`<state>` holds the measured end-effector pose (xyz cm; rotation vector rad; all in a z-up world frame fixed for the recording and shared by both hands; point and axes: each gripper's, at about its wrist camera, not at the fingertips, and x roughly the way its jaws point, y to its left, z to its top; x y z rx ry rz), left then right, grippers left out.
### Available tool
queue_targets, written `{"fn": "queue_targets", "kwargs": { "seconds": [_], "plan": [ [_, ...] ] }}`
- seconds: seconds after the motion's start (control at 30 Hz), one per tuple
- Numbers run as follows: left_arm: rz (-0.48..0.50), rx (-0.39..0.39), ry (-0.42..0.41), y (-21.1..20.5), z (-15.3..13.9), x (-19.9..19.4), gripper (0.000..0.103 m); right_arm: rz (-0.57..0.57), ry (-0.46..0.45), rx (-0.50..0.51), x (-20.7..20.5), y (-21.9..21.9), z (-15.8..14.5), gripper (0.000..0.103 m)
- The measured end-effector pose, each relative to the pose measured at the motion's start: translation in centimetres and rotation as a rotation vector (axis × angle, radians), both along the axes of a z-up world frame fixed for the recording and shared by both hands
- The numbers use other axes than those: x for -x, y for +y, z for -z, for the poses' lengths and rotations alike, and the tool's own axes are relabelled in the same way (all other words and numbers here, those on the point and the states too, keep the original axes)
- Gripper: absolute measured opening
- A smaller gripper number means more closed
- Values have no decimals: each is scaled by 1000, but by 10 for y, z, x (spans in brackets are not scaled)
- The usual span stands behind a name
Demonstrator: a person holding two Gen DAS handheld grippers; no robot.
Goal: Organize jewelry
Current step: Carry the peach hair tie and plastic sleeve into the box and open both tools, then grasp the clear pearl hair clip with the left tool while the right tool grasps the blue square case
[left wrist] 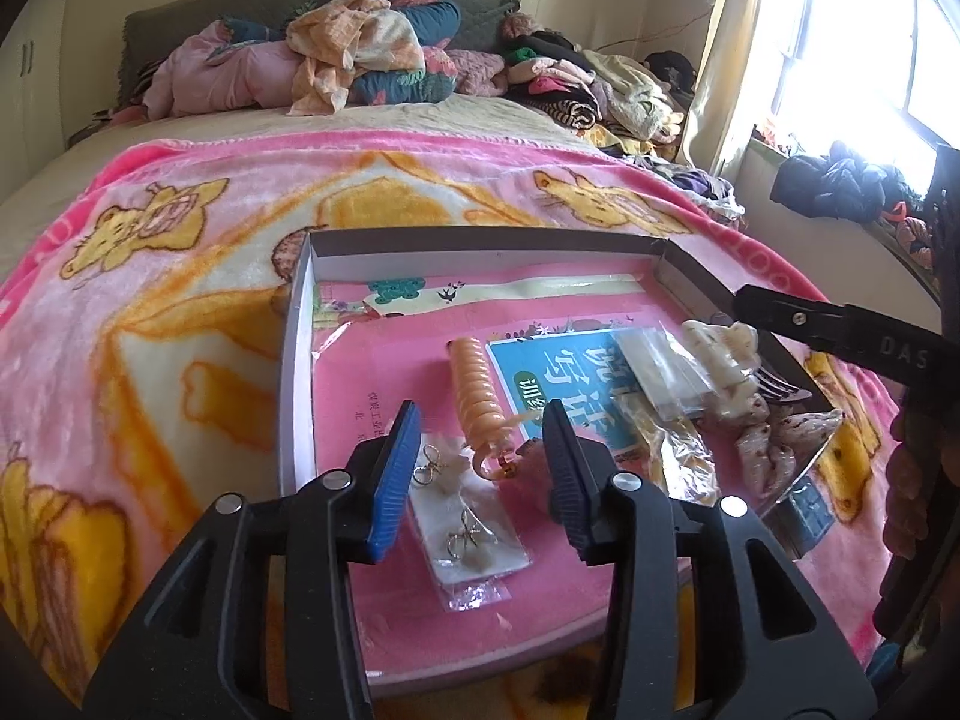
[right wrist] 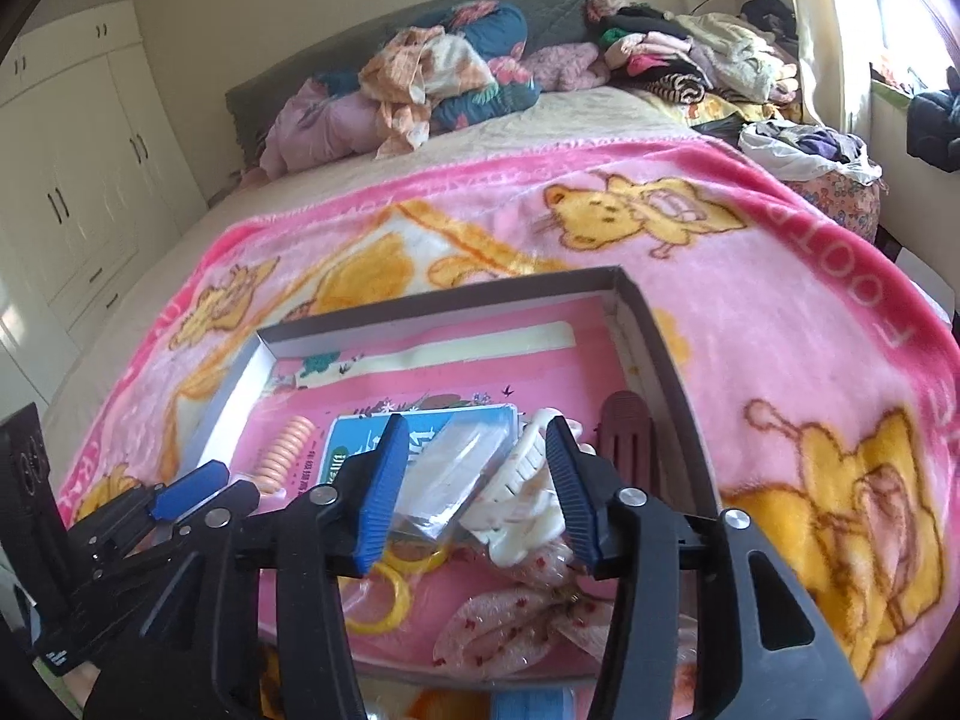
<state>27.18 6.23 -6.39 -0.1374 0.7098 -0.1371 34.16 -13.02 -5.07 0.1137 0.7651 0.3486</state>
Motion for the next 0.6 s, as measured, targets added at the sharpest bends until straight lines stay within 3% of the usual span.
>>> {"fn": "queue_targets", "kwargs": {
  "seconds": [0.07, 0.1, 0.13, 0.37, 0.43, 0.6],
  "plan": [
    [-4, 0, -5, 0, -2, 4, 41, 9, -17, -6, 7, -6, -5, 55],
    [-5, 0, -8, 0, -4, 5, 51, 12, -24, -8, 10, -8, -7, 58],
    [-7, 1, -14, 1, -5, 9, 54, 16, -34, -9, 13, -11, -10, 59],
    [-3, 2, -40, 1, -18, 30, 66, 48, -81, 14, 38, -28, -20, 68],
    [3, 7, -46, 0, -22, 37, 73, 54, -86, 26, 46, -33, -19, 68],
    [39, 6, -49, -9, -24, 54, 74, 57, -68, 47, 60, -43, -15, 73]
  ]
}}
